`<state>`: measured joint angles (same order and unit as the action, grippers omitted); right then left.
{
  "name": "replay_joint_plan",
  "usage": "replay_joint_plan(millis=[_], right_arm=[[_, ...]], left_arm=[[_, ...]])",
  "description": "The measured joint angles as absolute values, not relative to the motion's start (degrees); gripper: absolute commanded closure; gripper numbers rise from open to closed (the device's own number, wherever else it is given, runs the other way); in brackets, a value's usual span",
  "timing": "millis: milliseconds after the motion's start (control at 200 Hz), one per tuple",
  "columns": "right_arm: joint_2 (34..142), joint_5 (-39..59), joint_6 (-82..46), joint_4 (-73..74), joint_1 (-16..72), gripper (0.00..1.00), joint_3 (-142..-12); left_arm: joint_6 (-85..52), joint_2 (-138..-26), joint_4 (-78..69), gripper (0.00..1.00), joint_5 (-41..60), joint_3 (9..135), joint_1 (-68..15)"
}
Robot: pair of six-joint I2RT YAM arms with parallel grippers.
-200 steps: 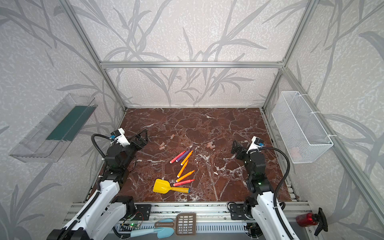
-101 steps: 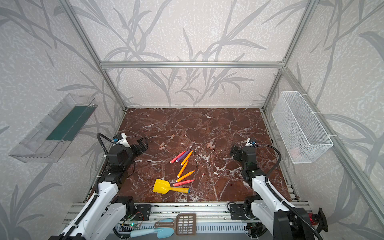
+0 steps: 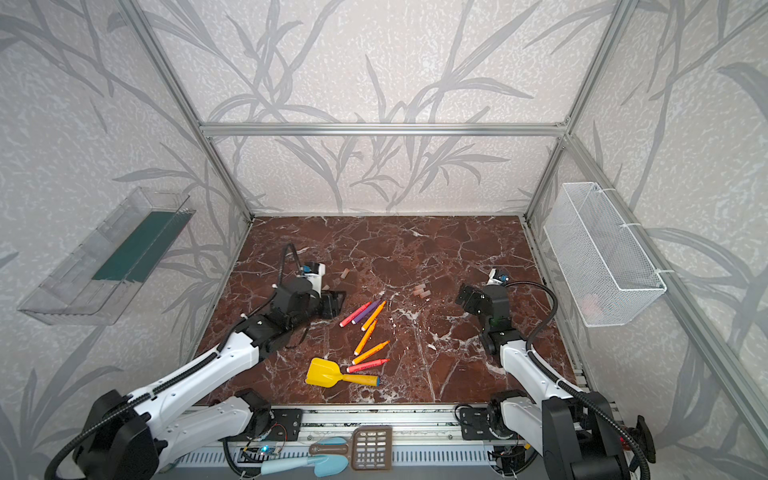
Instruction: Insert the pens into the pen caps
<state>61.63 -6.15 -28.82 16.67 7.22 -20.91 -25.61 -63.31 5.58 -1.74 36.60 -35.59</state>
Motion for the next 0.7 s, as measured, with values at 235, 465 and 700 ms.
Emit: replay_joint_plan(millis=[235, 465, 700], right_arm=[[57.52, -5.39, -28.86, 16.62, 7.22, 0.03, -19.62], [58.39, -5.17, -28.86, 16.47, 7.22, 0.03, -19.59], [60.18, -4.78, -28.84, 16.43, 7.22, 0.04, -19.66]], left_arm=[[-21.12, -67.18, 8.21, 0.42, -2.07, 36.62, -42.89], [-18.24, -75.11, 8.60, 0.49, -0.34, 39.66, -43.79], [-16.86, -87.02, 10.15, 0.54, -0.40, 47.03, -43.79]])
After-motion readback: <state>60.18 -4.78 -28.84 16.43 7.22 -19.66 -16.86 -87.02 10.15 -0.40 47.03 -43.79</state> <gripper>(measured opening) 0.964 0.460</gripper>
